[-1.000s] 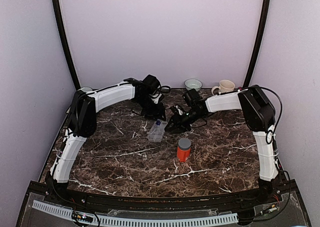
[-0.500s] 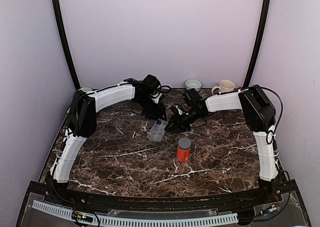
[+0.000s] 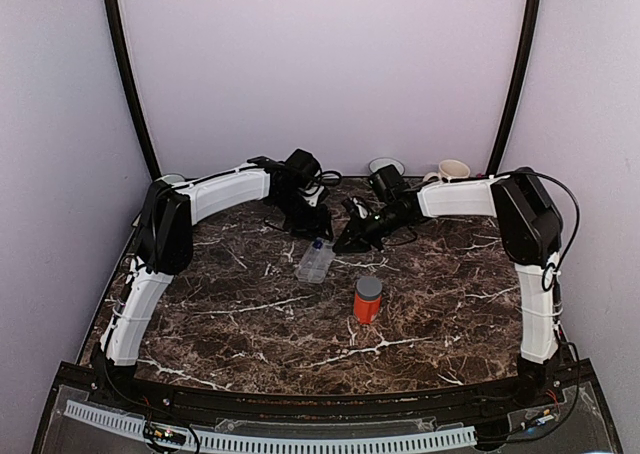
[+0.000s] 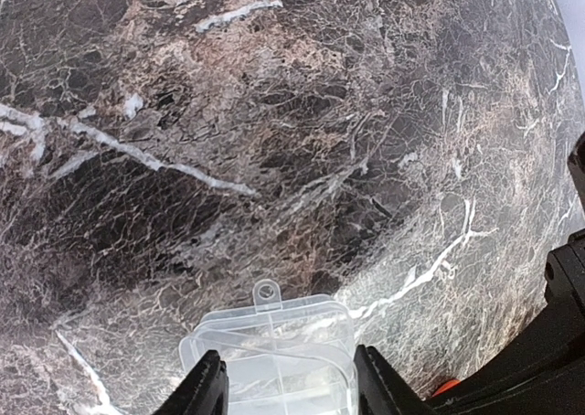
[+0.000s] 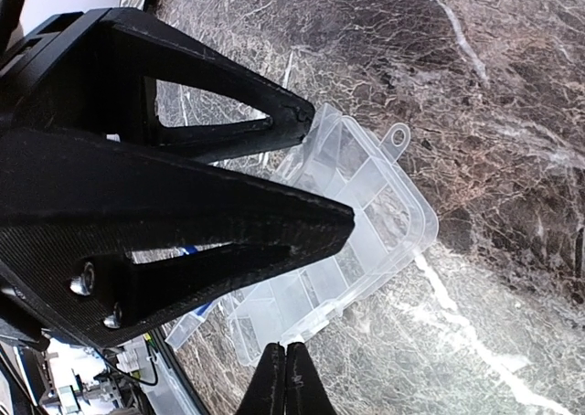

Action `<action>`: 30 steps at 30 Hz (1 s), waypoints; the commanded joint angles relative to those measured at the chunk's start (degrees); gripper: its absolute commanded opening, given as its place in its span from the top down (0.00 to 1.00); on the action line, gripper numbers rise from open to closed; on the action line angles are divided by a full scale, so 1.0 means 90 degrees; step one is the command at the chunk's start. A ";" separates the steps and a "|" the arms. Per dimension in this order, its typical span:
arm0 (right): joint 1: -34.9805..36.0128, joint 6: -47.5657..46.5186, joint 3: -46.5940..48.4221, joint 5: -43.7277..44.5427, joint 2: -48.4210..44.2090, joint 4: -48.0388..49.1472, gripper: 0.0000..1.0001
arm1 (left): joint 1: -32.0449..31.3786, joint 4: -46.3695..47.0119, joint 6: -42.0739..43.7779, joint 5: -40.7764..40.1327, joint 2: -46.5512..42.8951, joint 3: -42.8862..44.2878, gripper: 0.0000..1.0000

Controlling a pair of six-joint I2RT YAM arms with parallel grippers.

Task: Sort the pills into containers
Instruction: Open the lid of the pill container.

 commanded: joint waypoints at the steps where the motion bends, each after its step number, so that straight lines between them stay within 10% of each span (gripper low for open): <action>1: 0.0084 0.0053 0.0142 -0.0097 0.0141 0.0112 1.00 | -0.0026 -0.0031 -0.0064 0.0085 -0.0426 -0.0124 0.51; 30: 0.0197 0.0172 0.0231 -0.0093 0.0886 0.0308 1.00 | -0.0031 0.0157 -0.0153 0.0130 -0.0578 -0.0277 0.51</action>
